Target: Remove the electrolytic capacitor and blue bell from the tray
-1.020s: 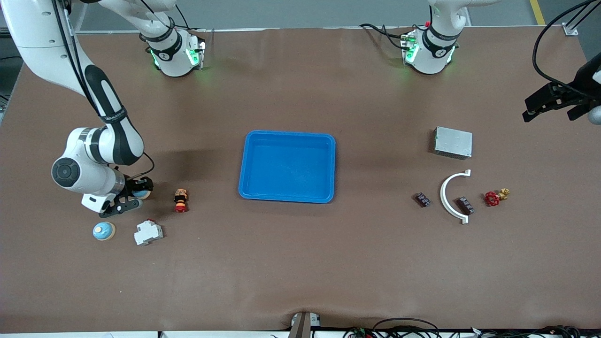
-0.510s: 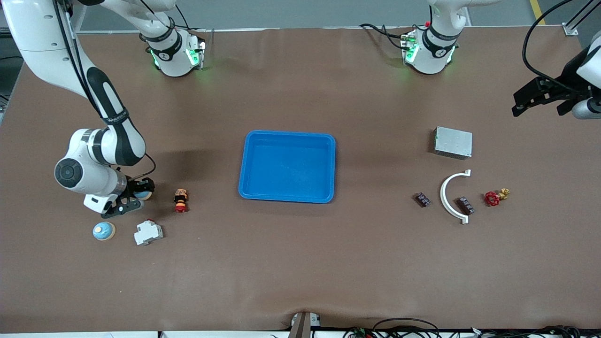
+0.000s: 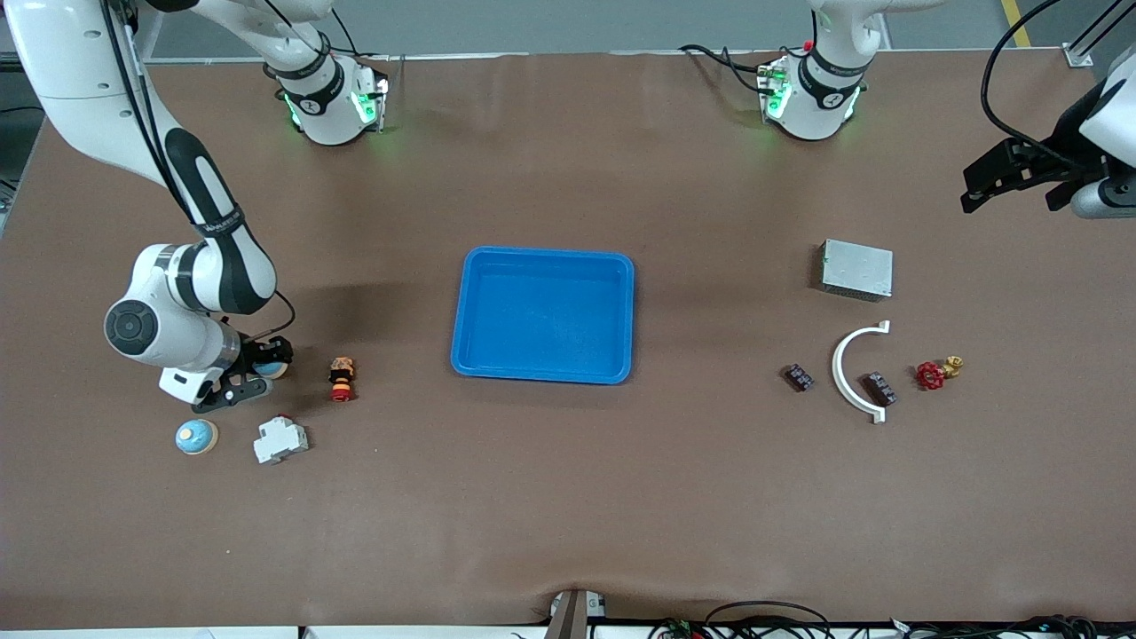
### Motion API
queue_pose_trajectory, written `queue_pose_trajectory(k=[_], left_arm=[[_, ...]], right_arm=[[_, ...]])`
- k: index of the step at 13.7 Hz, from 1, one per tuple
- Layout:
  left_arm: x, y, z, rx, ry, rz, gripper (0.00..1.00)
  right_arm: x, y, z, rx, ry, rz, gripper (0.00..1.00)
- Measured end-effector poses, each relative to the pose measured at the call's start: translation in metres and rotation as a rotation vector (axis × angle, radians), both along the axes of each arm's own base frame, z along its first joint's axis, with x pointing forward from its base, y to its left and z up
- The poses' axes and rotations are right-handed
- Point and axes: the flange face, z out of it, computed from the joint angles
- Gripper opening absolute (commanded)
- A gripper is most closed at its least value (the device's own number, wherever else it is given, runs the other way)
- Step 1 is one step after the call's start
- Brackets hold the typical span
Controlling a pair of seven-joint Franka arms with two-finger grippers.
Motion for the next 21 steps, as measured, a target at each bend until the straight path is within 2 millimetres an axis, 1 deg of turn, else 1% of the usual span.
queue_pose_trajectory(k=[6,8,9,10,12,14,15,16,17,18,20,21], left_arm=[[-0.002,-0.005,0.002,0.001,-0.005,-0.009,1.00],[-0.003,-0.009,0.003,0.001,-0.005,-0.015,1.00],[-0.003,-0.010,0.002,0.001,-0.004,-0.016,1.00],[-0.003,-0.011,0.002,0.002,-0.003,-0.016,1.00],[-0.003,-0.011,0.001,0.002,-0.002,-0.014,1.00],[-0.003,-0.011,-0.001,0.002,0.002,-0.014,1.00],[-0.003,-0.011,-0.002,0.002,0.004,-0.014,1.00],[-0.003,-0.011,-0.003,0.003,0.006,-0.014,1.00],[-0.003,-0.010,-0.003,0.003,0.007,-0.013,1.00],[-0.003,-0.010,-0.003,0.003,0.007,-0.012,1.00],[-0.003,-0.010,-0.004,0.003,0.008,-0.012,1.00],[-0.003,-0.010,-0.004,0.003,0.008,-0.012,1.00]], right_arm=[[0.002,-0.002,0.001,-0.002,-0.004,-0.007,1.00],[0.005,0.000,0.009,-0.004,0.015,-0.033,1.00],[0.008,0.003,0.020,-0.008,0.033,-0.061,1.00],[0.011,0.010,0.036,-0.013,0.047,-0.091,1.00],[0.015,0.036,0.075,-0.030,0.058,-0.148,1.00],[0.012,0.064,0.117,-0.046,0.062,-0.180,1.00],[0.008,0.074,0.142,-0.053,0.067,-0.188,1.00],[0.004,0.076,0.169,-0.058,0.075,-0.196,1.00],[0.001,0.072,0.198,-0.064,0.090,-0.206,1.00],[-0.002,0.064,0.229,-0.069,0.105,-0.221,1.00],[-0.002,0.041,0.293,-0.073,0.128,-0.265,1.00],[-0.002,0.029,0.321,-0.072,0.126,-0.286,1.00]])
